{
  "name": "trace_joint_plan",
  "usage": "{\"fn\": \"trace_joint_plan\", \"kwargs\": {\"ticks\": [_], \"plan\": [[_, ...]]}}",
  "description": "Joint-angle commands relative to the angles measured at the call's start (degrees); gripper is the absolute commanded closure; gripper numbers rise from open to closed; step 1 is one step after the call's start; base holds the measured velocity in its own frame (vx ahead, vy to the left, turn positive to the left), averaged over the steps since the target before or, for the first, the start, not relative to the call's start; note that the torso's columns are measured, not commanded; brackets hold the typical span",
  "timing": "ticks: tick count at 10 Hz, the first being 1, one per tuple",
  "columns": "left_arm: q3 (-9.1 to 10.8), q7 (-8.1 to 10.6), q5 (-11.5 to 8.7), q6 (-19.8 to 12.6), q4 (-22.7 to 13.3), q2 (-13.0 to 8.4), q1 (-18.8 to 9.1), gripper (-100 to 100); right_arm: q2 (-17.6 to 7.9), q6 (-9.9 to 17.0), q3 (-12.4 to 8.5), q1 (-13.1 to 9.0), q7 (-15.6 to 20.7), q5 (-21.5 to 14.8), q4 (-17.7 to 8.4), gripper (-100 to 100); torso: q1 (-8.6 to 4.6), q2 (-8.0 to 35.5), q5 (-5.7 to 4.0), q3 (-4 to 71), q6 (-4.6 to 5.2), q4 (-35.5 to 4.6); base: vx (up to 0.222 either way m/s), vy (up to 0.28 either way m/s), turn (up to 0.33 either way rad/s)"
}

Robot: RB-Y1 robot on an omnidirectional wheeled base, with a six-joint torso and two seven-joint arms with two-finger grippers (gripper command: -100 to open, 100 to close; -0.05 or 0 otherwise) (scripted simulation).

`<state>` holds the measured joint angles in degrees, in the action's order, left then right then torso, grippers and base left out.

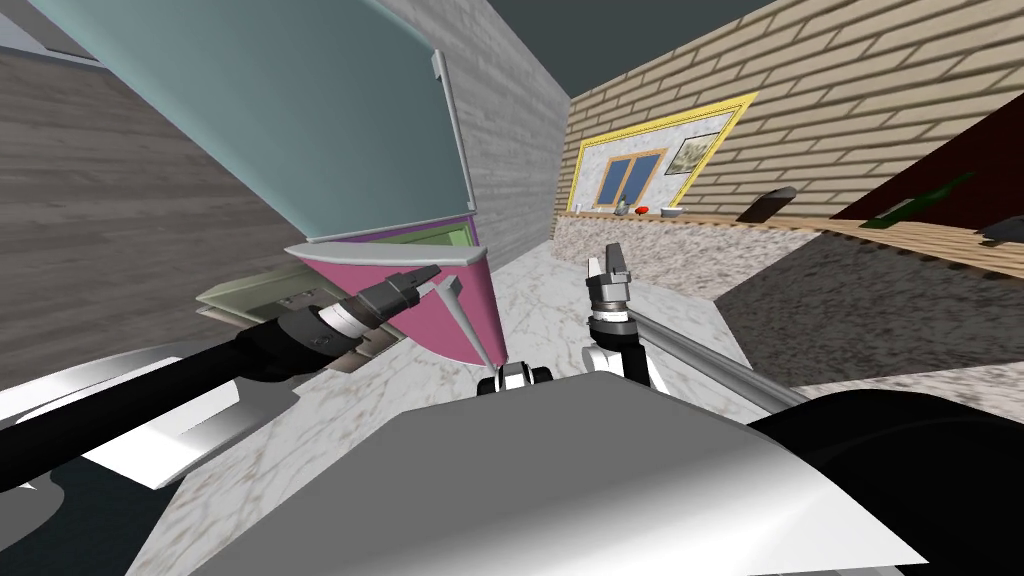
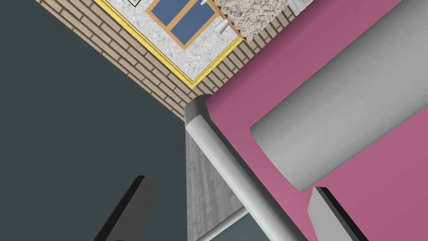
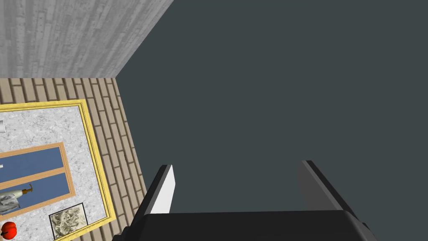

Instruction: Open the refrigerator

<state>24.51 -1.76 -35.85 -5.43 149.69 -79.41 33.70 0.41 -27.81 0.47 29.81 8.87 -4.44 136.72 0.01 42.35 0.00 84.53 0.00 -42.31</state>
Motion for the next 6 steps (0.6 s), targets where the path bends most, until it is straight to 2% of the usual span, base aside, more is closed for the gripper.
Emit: {"fn": "trace_joint_plan", "kwargs": {"ticks": [1, 6], "plan": [[0.17, 0.10, -0.1, 0.0, 0.0, -0.1, 0.0, 0, 0.0, 0.0, 0.0, 0.0, 0.0, 0.0, 0.0, 0, -0.01, 0.0, 0.00, 0.0, 0.01, 0.0, 0.000, 0.000, 0.000], [0.15, 0.08, -0.1, 0.0, -0.1, -0.1, 0.0, 0, 0.0, 0.0, 0.0, 0.0, 0.0, 0.0, 0.0, 0, -0.02, 0.0, -0.01, 0.0, -0.01, 0.0, 0.000, 0.000, 0.000]]}}
